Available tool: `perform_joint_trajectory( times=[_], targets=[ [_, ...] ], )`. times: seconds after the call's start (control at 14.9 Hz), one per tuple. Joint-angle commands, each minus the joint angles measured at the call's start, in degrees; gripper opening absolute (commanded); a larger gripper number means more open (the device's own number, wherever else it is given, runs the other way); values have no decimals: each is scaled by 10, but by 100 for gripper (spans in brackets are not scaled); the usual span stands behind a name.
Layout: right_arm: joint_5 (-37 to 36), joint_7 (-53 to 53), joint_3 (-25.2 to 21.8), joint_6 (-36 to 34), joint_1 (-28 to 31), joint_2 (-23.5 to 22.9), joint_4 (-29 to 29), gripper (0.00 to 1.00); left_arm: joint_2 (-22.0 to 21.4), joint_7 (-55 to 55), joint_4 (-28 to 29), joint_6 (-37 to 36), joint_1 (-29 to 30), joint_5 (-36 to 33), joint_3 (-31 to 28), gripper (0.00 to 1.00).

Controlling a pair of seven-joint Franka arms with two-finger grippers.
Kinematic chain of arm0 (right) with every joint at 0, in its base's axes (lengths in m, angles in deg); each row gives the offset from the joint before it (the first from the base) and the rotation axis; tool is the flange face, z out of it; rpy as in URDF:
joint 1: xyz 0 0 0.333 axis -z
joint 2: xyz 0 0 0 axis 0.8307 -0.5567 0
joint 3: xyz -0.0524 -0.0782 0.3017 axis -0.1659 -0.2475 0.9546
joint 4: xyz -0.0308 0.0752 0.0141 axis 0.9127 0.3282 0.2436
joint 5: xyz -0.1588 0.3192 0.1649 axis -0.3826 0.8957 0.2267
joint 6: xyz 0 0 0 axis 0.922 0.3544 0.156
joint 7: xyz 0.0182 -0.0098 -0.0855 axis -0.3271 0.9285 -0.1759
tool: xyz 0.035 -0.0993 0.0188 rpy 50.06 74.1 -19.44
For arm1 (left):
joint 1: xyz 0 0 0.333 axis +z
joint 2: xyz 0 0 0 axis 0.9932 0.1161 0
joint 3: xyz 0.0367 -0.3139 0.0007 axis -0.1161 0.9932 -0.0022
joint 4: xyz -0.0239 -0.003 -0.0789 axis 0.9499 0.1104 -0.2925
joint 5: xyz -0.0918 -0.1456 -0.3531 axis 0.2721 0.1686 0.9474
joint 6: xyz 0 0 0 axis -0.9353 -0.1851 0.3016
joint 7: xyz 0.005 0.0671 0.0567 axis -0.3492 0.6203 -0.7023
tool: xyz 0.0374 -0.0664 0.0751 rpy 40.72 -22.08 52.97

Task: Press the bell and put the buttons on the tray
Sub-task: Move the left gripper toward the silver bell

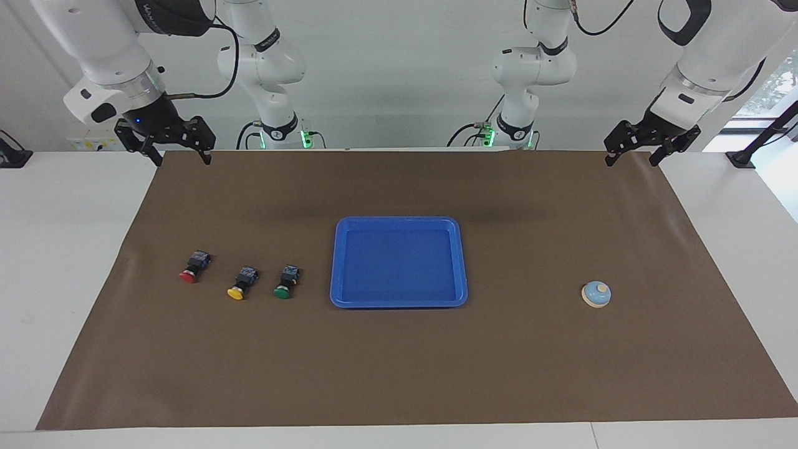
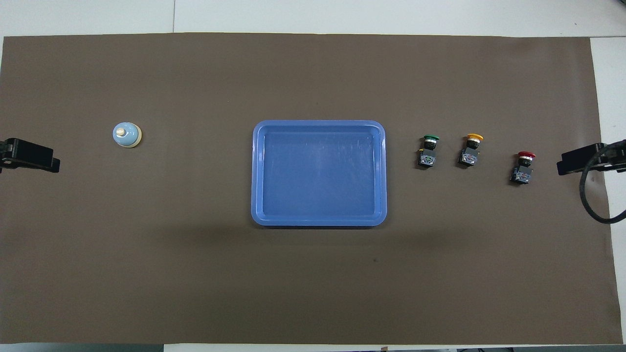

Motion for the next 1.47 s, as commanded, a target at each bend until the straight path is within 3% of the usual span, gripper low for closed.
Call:
perform_joint_trajectory(
  times=[0.0, 0.4, 0.54, 0.67, 0.74, 0.87, 1.14, 1.41],
  targets=[
    [-5, 6, -4, -8, -3, 8, -5, 100, -5, 4, 1, 6, -6, -6, -2, 100],
    [-5, 6, -4, -8, -3, 8, -5, 100, -14, 25, 20, 9, -7, -12, -1, 100],
    [-5, 6, -4, -8, -3, 8, -5, 100, -15, 22, 38, 59, -2, -13, 0, 68],
    [-5, 6, -4, -8, -3, 8, -5, 100, -5, 21, 46, 100, 1, -12, 0, 18],
    [-5, 6, -4, -8, -3, 8, -5, 100, 9, 24, 46, 117, 2, -11, 0, 0],
    [-5, 6, -4, -8, -3, 8, -5, 100, 34, 28, 53, 170, 8, -8, 0, 0],
    [-5, 6, -4, -8, -3, 8, -5, 100, 143, 27, 12, 231, 9, -6, 0, 0],
    [-5, 6, -4, -8, 4, 8, -5, 100, 195, 25, 10, 289, 23, -1, 0, 0]
  ],
)
